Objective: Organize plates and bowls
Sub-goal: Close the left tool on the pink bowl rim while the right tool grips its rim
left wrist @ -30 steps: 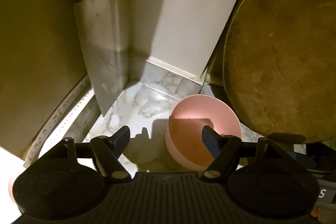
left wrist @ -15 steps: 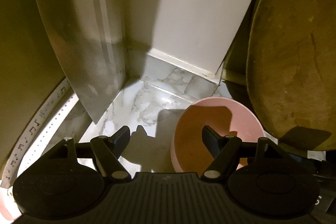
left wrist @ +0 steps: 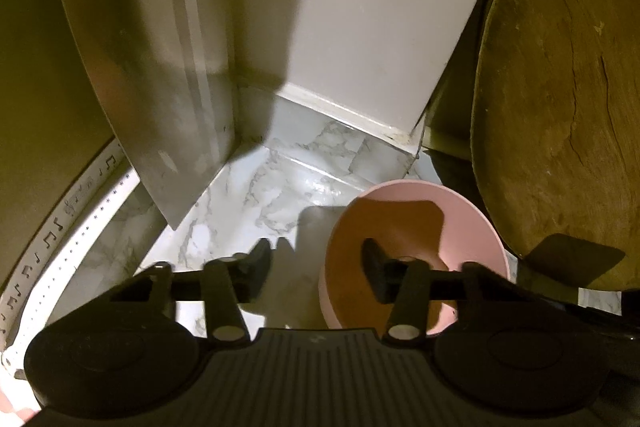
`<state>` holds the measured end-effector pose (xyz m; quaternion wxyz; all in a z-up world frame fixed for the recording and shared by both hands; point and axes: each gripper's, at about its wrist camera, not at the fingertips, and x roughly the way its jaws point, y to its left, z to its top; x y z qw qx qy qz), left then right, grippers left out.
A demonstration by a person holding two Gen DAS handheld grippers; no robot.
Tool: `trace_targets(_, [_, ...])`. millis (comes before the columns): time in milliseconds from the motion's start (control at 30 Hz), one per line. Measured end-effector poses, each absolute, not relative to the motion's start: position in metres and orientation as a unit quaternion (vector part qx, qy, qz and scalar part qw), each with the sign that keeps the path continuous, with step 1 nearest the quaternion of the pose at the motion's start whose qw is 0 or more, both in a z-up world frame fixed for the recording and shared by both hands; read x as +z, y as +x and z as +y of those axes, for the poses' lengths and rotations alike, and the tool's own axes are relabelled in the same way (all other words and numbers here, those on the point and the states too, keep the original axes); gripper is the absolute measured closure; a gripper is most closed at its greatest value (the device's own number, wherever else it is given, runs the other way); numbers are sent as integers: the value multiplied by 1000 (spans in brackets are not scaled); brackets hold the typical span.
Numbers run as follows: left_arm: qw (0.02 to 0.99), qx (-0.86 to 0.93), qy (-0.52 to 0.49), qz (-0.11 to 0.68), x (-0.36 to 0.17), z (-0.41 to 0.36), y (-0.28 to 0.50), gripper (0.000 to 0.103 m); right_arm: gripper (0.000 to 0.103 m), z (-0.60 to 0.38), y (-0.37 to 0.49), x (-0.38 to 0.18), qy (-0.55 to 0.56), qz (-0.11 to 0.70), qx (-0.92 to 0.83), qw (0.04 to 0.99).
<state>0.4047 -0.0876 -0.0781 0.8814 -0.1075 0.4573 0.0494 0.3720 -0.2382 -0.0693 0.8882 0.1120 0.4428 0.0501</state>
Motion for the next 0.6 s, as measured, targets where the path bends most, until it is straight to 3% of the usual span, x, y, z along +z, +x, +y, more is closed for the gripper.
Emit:
trace_targets(333, [879,55,-121,459,-74,-87,405,91,90,-227,375,-69,94,450,42,887])
trace_targets(600, [876,49,-119,465,-71,-86,402,93,94,-219,372,-68,84,455,40,886])
